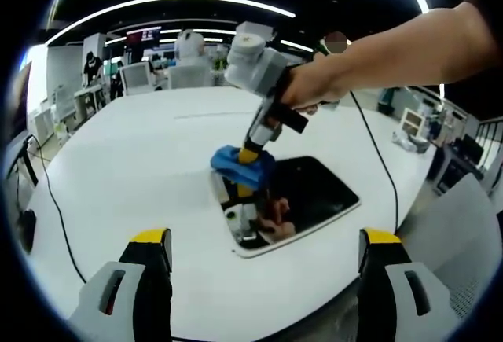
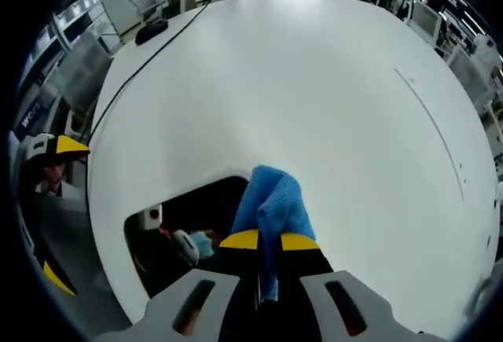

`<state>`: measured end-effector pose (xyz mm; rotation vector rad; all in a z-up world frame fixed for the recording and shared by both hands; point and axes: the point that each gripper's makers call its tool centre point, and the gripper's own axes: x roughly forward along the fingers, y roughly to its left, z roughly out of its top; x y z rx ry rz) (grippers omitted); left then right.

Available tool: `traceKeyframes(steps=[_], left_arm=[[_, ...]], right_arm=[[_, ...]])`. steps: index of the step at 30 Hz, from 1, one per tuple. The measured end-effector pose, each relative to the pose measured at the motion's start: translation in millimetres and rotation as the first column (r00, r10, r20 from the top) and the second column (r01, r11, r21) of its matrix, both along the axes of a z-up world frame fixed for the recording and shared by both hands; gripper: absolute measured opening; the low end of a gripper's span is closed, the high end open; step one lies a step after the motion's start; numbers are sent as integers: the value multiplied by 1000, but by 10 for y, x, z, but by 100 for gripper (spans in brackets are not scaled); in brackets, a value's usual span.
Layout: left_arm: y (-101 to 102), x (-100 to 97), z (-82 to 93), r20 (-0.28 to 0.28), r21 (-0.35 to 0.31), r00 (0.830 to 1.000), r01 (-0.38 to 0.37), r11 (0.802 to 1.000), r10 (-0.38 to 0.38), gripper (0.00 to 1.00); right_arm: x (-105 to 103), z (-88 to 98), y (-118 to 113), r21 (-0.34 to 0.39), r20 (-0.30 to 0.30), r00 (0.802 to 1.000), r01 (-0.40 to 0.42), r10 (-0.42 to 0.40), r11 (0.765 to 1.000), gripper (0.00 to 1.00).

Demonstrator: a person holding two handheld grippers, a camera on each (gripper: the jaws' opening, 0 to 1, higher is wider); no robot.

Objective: Wipe the mirror surface with the cleaning cloth until all visible marks leave the cleaned area.

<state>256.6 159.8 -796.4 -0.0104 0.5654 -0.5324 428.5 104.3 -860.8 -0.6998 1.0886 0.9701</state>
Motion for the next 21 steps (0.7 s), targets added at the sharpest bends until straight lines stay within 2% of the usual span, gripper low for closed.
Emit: traceKeyframes(steps=[9, 15, 21], left_arm=[[1, 2, 3, 1, 5, 1000, 0, 1000, 0, 99], [1, 3, 2, 1, 5, 1000, 1, 1000, -1, 99], [3, 3, 2, 2, 6, 1000, 0, 1000, 0, 99]], right_arm=[[30, -23, -89, -12, 8, 1000, -2, 3, 1000, 1], [-32, 19, -124, -12, 14, 1000, 5, -5, 1000, 2], [-62, 32, -105, -28, 47, 999, 6, -5, 1000, 2]])
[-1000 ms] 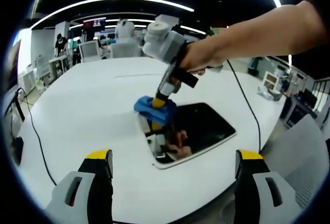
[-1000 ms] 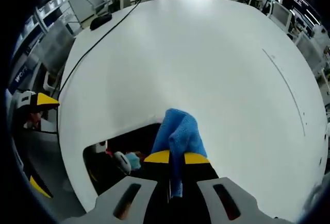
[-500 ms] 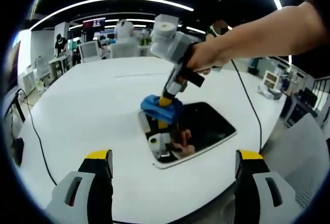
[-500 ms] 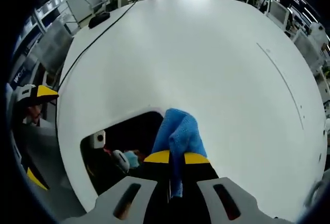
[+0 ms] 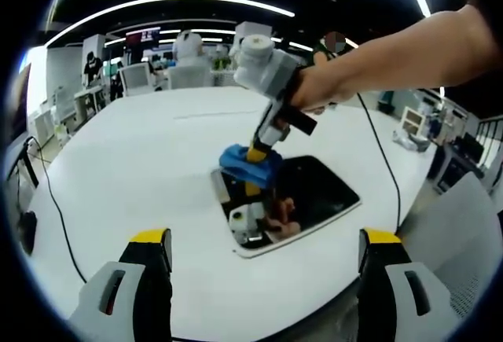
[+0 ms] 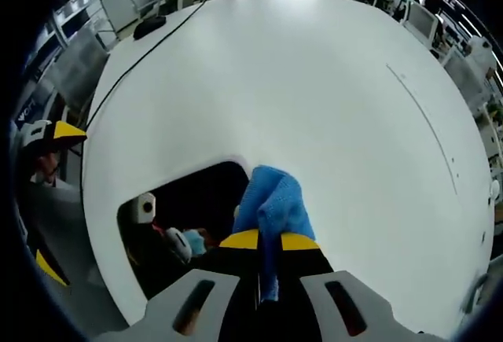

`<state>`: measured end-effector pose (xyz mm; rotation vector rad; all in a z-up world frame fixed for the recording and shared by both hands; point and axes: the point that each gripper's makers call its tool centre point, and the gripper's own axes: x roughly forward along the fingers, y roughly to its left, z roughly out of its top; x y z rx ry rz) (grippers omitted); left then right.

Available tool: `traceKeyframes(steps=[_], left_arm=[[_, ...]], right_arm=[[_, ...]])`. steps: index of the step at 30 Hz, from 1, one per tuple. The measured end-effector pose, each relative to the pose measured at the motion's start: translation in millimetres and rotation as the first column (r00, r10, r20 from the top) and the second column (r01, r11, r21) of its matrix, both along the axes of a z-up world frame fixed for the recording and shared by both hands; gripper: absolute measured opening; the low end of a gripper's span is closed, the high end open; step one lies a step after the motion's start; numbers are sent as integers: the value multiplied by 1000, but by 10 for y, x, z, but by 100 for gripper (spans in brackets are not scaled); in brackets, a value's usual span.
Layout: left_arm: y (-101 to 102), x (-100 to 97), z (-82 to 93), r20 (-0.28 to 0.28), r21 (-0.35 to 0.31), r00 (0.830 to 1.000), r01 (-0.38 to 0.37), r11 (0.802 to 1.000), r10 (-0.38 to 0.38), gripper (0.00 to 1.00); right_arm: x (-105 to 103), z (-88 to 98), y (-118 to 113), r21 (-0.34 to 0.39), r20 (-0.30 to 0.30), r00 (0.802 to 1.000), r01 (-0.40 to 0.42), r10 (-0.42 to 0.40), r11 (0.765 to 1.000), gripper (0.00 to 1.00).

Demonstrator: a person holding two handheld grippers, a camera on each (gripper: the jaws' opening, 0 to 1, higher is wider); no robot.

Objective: Wipe the mirror surface with the cleaning cloth until all visible marks leave the cleaned area.

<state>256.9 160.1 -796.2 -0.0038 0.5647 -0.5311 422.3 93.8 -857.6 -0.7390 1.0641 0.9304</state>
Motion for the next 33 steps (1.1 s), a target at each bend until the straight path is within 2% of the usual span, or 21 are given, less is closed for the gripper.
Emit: traceKeyframes(steps=[7, 13, 33], left_arm=[[5, 4, 4, 3, 1, 1000, -1, 1000, 1, 99], [7, 3, 2, 4, 2, 1000, -1, 1000, 1, 99], [10, -1, 9, 8, 0, 1000, -3, 1000, 3, 99]], right_arm=[[19, -8, -5, -13, 47, 998, 52, -51, 999, 1], [-39, 15, -7, -12, 63, 995, 81, -80, 997, 1], [-277, 17, -36, 14, 39, 992, 116, -116, 993, 2]])
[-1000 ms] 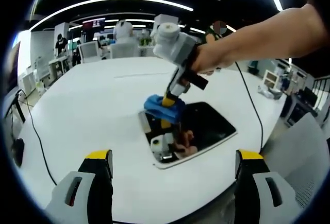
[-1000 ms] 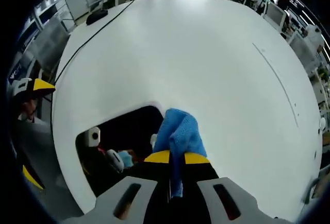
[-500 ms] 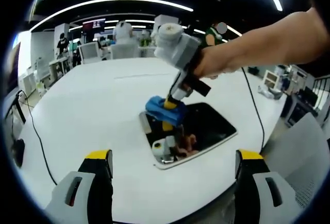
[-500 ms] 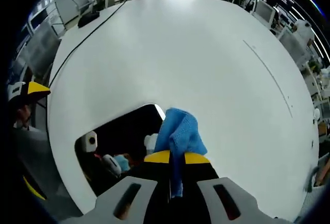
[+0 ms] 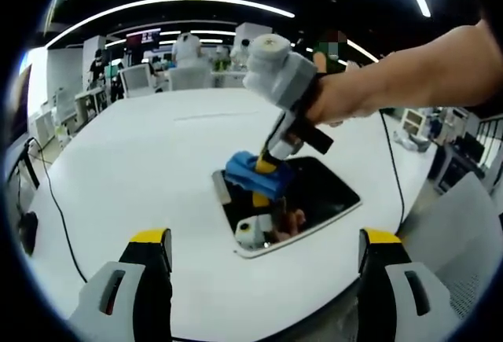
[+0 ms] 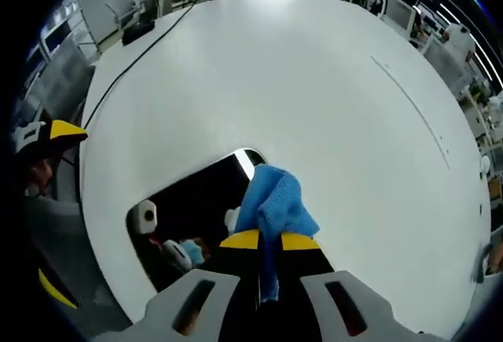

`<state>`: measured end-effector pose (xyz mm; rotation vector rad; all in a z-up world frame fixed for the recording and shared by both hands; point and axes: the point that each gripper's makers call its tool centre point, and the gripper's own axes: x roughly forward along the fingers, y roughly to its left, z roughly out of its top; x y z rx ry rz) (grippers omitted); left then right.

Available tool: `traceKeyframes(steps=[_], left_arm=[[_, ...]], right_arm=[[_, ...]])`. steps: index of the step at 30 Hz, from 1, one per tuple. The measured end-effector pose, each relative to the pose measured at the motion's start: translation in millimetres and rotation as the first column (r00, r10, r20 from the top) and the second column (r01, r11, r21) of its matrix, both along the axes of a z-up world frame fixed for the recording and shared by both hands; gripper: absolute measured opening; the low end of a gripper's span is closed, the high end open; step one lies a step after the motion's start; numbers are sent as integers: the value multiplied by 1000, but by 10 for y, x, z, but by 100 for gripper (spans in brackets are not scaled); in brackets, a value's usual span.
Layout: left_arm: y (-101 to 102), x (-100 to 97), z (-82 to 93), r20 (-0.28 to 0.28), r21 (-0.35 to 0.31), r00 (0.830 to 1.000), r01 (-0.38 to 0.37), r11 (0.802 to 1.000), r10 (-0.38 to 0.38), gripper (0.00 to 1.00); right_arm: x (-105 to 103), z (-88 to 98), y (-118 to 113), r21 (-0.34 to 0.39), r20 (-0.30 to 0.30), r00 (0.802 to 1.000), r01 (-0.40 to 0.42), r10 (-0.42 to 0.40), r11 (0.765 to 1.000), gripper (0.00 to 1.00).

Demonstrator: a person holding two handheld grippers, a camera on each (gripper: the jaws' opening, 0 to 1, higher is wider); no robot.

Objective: Wipe the mirror surface with the cleaning cloth until all visible marks leave the cleaned area.

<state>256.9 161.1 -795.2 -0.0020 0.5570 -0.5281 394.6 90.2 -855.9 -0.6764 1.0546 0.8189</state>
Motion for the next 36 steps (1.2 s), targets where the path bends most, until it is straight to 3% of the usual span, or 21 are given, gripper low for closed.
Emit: traceKeyframes(steps=[19, 36], left_arm=[[-14, -24, -4, -9, -10, 1000, 5, 1000, -5, 99], [-28, -53, 3, -13, -8, 1000, 14, 1000, -14, 99]], right_arm=[[-148, -80, -32, 21, -20, 1000, 16, -15, 1000, 2], [-547, -23, -14, 46, -38, 999, 19, -17, 999, 2]])
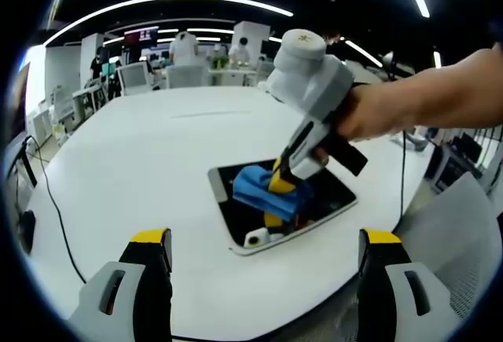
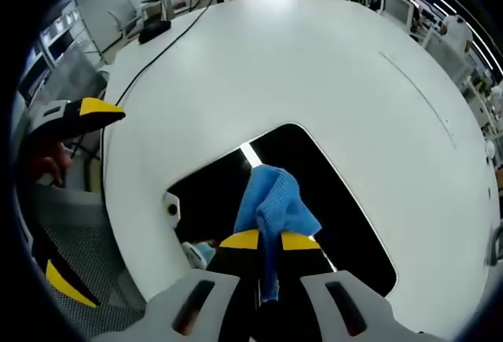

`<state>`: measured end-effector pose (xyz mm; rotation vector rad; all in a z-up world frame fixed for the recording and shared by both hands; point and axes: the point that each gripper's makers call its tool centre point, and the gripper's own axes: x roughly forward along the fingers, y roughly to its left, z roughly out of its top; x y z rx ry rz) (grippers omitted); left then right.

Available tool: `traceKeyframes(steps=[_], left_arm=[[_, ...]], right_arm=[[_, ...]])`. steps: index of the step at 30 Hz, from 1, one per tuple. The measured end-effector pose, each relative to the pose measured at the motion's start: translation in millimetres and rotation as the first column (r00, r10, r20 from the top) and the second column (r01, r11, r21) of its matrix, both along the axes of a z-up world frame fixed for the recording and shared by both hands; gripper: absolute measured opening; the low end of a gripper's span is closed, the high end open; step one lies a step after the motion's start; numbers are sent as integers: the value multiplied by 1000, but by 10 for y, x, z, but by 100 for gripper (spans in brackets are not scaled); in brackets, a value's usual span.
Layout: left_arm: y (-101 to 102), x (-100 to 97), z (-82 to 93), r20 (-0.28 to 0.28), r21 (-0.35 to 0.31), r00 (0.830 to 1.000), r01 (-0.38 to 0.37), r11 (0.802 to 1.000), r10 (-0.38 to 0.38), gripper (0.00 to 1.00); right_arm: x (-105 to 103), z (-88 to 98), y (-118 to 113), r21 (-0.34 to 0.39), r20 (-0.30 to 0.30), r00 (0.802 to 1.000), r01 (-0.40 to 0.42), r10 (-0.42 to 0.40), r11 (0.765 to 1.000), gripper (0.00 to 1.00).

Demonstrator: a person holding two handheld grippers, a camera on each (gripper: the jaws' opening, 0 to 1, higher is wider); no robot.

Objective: Wipe the mirror surface with the cleaning cloth until all visible marks leave the cleaned area.

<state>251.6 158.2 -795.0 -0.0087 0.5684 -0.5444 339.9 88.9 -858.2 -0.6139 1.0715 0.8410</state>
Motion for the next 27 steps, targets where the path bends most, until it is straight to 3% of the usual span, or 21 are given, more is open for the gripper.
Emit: traceKeyframes(steps=[27], left_arm=[[-5, 11, 21, 13, 7, 1000, 5, 1000, -5, 99]], right_arm=[[-391, 31, 6, 42, -41, 999, 20, -19, 999, 2]])
